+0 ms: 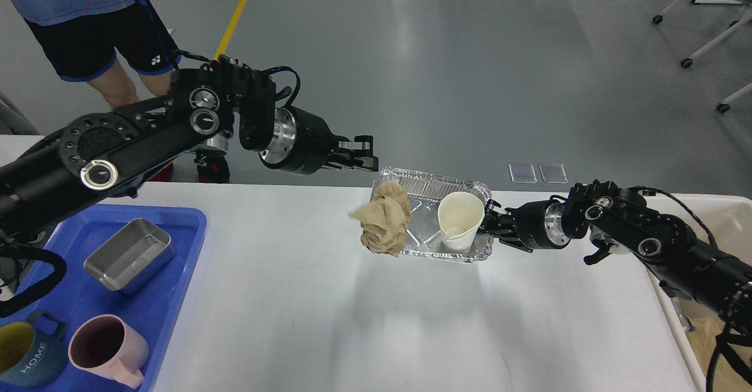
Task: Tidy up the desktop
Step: 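Drop the paper towel into the foil tray and raise the left gripper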
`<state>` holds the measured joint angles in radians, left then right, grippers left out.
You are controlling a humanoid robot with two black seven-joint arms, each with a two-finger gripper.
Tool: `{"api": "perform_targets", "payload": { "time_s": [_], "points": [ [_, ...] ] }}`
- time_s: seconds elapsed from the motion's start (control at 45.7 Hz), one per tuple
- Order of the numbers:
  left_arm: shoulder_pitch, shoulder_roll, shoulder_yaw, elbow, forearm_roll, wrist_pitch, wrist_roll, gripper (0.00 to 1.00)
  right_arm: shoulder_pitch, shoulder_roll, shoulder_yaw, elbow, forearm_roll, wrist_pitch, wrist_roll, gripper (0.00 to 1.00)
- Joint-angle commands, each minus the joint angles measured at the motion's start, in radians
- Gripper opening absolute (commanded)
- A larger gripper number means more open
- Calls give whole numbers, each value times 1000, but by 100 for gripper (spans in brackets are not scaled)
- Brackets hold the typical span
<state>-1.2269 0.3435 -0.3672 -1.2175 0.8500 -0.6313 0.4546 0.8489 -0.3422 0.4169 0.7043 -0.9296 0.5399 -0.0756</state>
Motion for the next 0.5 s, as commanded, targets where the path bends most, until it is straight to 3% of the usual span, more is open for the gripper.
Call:
{"api": "perform_targets", "payload": {
  "time_s": [0.0, 0.153, 0.263, 0.416, 0.482],
  "points": [
    [10, -75, 4, 52, 35, 24, -1, 5, -1, 0, 0, 0, 0, 0, 0, 0],
    [26, -106, 8, 70, 43, 38, -2, 10, -4, -3, 0, 0, 0, 0, 0, 0],
    [33, -132, 8, 96, 43, 82, -4, 30, -4, -1, 0, 0, 0, 0, 0, 0],
    [41, -144, 7, 139, 41, 136, -10, 75, -4, 2, 0, 0, 0, 0, 0, 0],
    [47, -144, 5, 144, 34, 159, -11, 82, -4, 0, 0, 1, 0, 0, 0, 0]
  ]
}}
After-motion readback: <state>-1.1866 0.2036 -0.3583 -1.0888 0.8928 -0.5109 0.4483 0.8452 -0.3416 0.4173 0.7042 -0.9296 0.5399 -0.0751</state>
